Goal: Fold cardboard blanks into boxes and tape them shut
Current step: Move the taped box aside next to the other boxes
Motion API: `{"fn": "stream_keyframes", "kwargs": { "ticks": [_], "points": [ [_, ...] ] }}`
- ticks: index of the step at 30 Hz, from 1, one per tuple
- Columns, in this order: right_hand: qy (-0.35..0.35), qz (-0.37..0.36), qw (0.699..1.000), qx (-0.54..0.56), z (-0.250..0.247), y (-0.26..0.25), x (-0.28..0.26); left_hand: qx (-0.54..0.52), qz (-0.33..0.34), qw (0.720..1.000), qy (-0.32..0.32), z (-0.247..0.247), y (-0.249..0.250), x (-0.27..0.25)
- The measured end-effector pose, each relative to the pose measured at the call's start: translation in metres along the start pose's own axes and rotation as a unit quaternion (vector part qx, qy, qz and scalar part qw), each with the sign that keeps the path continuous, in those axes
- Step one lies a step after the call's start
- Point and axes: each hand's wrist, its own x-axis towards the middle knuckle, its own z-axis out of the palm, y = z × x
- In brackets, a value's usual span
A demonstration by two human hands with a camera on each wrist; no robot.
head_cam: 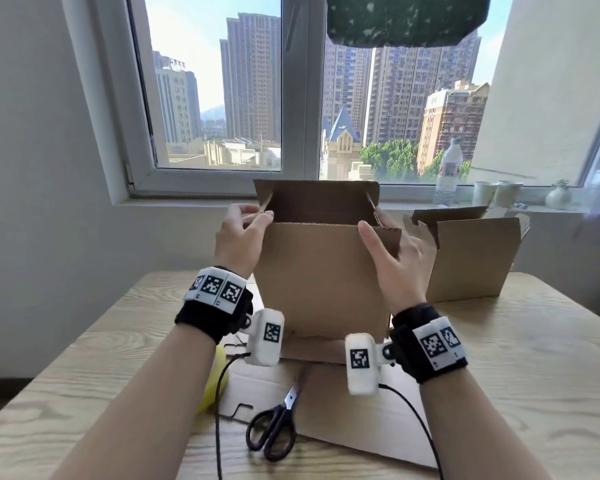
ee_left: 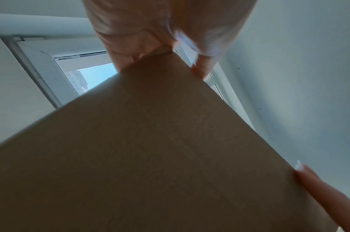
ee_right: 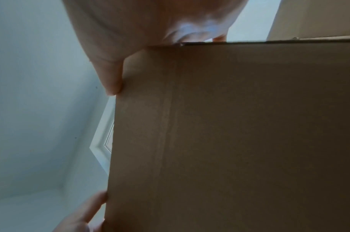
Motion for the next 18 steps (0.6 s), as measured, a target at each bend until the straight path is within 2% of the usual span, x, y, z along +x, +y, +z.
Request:
{"fn": "stream_keyframes", "kwargs": {
  "ticks": [4,8,12,18],
  "points": [
    [-0.003,0.023,1.0,0.015,0.005,0.018,0.008,-0.004,0.026,0.999,-0.024,0.001,-0.009,0.002],
    [-0.001,0.044,0.997,0.058,0.0,0.028,0.006,-0.099,0.0,0.992,-0.072,0.003,-0.02,0.0],
    [0.005,0.007,0.998,0.059,-0.004,0.036,-0.002,-0.147,0.007,0.983,-0.11,0.01,-0.034,-0.011],
    [0.014,-0.023,0.998,0.048,-0.009,0.039,-0.01,-0.172,0.02,0.979,-0.103,0.015,-0.037,-0.02]
  ]
}}
